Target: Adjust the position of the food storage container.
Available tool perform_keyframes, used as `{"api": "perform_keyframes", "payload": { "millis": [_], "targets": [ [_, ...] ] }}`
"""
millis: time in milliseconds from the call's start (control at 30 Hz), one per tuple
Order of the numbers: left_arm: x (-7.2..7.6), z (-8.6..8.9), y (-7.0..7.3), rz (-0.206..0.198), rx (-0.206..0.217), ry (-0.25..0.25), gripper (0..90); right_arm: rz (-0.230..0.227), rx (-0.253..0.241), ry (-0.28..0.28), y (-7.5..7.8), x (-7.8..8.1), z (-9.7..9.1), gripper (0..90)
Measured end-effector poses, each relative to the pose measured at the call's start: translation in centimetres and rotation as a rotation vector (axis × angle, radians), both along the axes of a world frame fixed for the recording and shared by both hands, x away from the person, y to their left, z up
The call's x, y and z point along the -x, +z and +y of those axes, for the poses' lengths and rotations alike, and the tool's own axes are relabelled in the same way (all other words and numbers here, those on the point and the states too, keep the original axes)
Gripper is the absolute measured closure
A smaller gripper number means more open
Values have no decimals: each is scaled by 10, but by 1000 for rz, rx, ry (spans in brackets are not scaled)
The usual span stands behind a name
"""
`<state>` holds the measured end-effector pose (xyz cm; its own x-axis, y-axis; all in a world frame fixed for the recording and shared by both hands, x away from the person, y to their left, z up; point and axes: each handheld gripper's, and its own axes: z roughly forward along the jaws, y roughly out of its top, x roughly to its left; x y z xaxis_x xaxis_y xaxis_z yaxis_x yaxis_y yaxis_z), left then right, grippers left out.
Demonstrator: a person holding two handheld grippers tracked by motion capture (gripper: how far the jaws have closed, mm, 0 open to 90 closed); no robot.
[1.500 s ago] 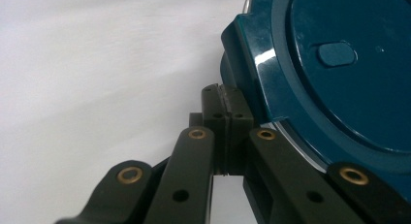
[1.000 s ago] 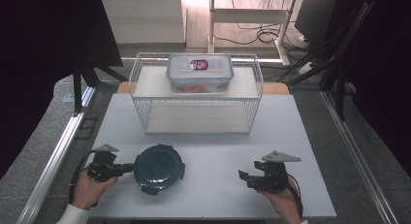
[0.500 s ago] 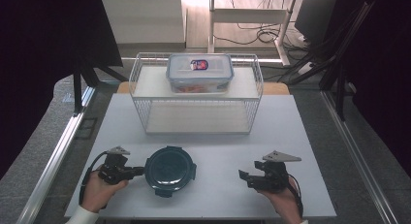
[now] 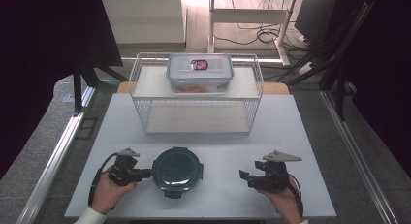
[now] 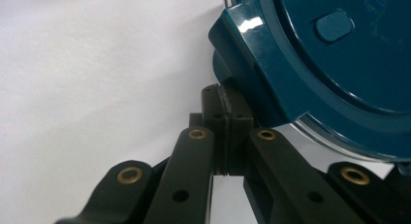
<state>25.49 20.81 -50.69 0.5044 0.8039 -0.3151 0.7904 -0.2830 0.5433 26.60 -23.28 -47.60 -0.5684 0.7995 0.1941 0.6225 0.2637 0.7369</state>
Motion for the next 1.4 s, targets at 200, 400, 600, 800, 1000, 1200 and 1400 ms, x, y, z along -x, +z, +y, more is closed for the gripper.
{"api": "perform_keyframes", "payload": {
  "millis": [200, 400, 600, 800, 1000, 1200, 1400],
  "targets": [
    [-2, -9, 1, 1, 3, -3, 900, 3, 1, 2, -1, 0, -1, 261],
    [-7, -22, 1, 2, 10, -16, 900, 4, 4, 0, 0, 0, 0, 260],
    [-10, -33, 2, 5, 12, -28, 900, 6, 5, 0, -2, -1, -1, 260],
    [-12, -39, 2, 6, 16, -32, 900, 5, 5, -3, -2, -1, -1, 260],
    [-13, -44, 2, 8, 14, -41, 900, 9, 5, -5, -2, -1, -1, 260],
    [-13, -50, 2, 5, 15, -41, 900, 11, 9, -1, -3, -2, 0, 260],
    [-13, -54, 2, 4, 15, -52, 900, 14, 7, -6, -4, -2, -1, 260]
  ]
}}
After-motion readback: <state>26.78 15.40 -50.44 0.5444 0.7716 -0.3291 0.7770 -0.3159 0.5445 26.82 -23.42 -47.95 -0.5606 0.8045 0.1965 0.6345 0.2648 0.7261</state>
